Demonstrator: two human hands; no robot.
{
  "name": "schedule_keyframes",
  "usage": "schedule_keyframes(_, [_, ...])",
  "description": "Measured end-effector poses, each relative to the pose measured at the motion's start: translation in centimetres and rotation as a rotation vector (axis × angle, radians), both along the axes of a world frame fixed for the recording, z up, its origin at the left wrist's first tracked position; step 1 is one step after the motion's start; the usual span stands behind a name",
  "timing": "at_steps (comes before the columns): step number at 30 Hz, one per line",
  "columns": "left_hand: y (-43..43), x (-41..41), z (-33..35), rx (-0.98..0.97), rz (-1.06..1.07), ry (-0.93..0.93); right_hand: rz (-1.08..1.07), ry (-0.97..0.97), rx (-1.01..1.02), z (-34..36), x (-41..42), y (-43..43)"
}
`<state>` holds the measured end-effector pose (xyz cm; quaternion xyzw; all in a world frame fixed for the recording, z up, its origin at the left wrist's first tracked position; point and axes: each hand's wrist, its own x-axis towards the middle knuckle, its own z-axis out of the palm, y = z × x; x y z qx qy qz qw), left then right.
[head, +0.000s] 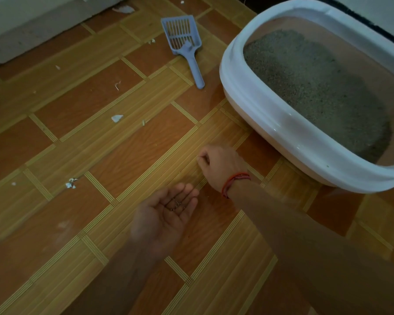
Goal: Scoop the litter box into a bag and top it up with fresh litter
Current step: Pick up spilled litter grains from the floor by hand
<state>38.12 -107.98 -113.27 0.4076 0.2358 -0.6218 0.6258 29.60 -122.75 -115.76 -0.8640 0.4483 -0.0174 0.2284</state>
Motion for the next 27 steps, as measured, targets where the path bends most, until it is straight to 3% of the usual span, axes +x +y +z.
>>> schedule_keyframes(4, [0.0,0.1,-0.1,-0.008,0.001,0.001,0.014,-0.011,0.022,0.2,0.1,0.2])
schedule_keyframes(11, [0.2,0.1,0.0,-0.063,0.018,0.005,0.035,-0.255,0.143,3.3,-1.0,5.1])
schedule_keyframes(20, [0.2,0.0,-0.1,-0.127,-0.039,-0.028,0.134,-0.204,0.220,4.2,-1.4,7.2])
schedule_keyframes(24, [0.5,0.4,-0.5,-0.101,0.004,0.018,0.025,-0.274,0.171,3.4,-1.4,6.0])
schedule_keyframes(27, [0.8,0.5,-0.4,-0.037,0.016,0.020,-0.014,-0.187,0.125,2.4,-1.1,4.5])
